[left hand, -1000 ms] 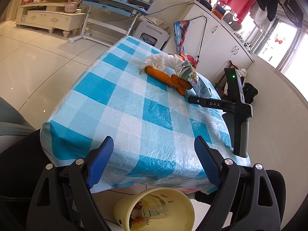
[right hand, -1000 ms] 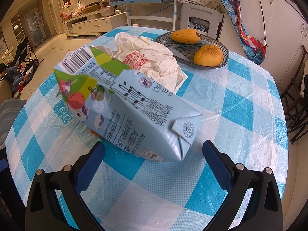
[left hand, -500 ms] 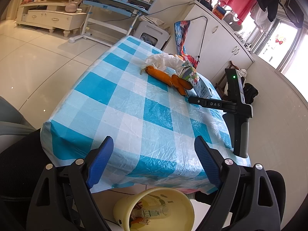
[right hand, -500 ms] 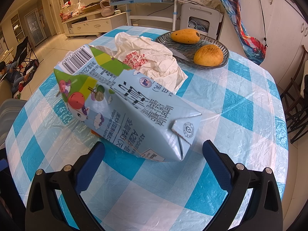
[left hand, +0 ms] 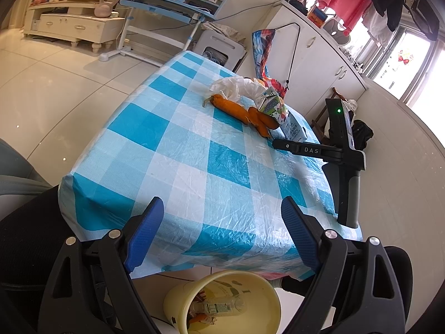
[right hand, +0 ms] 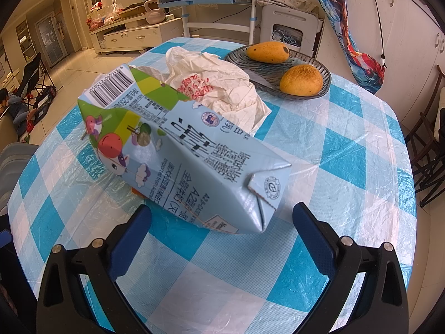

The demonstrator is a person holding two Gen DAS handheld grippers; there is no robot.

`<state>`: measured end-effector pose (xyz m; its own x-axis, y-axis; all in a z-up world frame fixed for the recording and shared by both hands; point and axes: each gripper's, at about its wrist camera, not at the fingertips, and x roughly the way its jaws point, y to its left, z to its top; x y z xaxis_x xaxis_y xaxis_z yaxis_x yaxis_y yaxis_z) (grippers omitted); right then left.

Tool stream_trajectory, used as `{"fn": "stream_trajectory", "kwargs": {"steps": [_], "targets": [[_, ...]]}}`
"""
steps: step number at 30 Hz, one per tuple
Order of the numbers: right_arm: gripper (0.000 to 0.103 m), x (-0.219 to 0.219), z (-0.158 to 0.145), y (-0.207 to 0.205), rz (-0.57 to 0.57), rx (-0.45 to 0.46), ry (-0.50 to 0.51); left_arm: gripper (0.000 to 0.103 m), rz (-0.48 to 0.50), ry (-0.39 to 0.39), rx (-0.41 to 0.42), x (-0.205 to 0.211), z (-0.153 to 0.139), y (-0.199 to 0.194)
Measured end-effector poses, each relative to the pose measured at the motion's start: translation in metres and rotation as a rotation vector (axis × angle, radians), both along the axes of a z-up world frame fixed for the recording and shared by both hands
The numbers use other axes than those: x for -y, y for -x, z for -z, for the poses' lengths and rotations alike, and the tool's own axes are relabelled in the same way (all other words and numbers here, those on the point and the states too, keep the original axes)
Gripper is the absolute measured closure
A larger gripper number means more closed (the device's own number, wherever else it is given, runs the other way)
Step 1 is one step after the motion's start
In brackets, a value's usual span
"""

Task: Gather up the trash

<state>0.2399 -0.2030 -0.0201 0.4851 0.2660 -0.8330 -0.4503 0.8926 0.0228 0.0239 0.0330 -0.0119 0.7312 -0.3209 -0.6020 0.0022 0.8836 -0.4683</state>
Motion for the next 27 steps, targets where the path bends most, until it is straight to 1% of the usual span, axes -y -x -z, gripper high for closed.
{"fn": "stream_trajectory", "kwargs": {"steps": [9, 27], "targets": [[0.006, 0.0, 0.0001, 0.0, 0.0, 0.0, 0.0, 0.02, 0.004, -0.004, -0.003, 0.0022, 0.0051, 0.0009], [0.006, -0.0002, 0.0001, 0.0002, 0.0, 0.0, 0.0, 0.02, -0.003, -0.002, -0.005, 0.0013, 0.0055, 0.0013]]}}
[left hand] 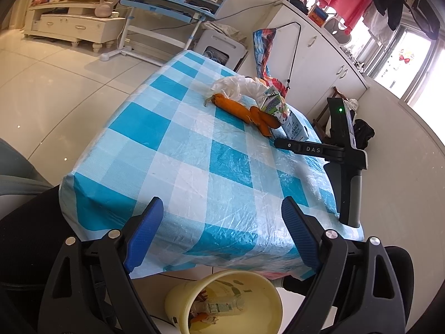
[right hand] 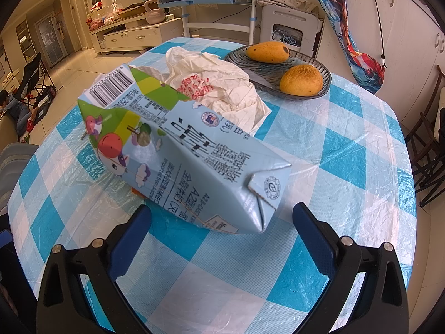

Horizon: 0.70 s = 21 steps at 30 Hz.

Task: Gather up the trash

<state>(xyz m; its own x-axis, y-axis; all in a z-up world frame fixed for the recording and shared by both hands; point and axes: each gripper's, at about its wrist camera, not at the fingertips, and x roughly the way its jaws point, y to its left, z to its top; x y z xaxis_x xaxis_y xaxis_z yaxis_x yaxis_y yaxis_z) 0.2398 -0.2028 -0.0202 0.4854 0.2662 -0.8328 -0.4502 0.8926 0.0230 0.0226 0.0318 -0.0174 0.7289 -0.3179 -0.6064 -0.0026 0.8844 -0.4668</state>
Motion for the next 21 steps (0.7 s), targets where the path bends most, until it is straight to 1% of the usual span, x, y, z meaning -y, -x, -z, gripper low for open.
{"fn": "stream_trajectory", "kwargs": {"steps": [21], "targets": [[0.006, -0.0001, 0.0001, -0.0001, 0.0, 0.0, 0.0, 0.02, -0.001, -0.003, -0.001, -0.0021, -0.001, -0.0008]]}}
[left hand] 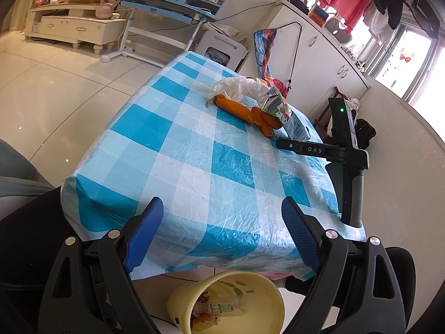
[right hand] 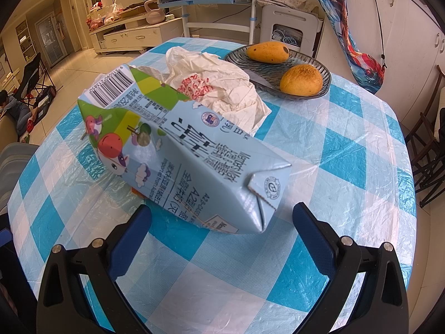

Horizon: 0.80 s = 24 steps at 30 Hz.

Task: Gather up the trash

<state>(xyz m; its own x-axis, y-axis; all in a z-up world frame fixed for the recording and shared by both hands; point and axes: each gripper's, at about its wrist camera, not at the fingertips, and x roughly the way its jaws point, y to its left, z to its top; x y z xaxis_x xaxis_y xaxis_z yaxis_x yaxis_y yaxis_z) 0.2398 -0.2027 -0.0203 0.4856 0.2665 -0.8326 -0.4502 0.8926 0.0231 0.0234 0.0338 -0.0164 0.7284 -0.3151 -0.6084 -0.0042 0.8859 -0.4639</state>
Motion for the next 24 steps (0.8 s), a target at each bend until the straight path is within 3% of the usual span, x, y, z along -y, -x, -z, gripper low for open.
{"fn": "stream_trajectory", "kwargs": {"steps": [13, 24], "targets": [[0.006, 0.0, 0.0, 0.001, 0.0, 0.0, 0.0, 0.02, -0.045, 0.031, 0.007, -0.019, -0.001, 0.002], [0.006, 0.0, 0.0, 0.0, 0.0, 0.0, 0.0, 0.02, -0.039, -0.02, 0.055, -0.011, -0.018, -0.003]]}}
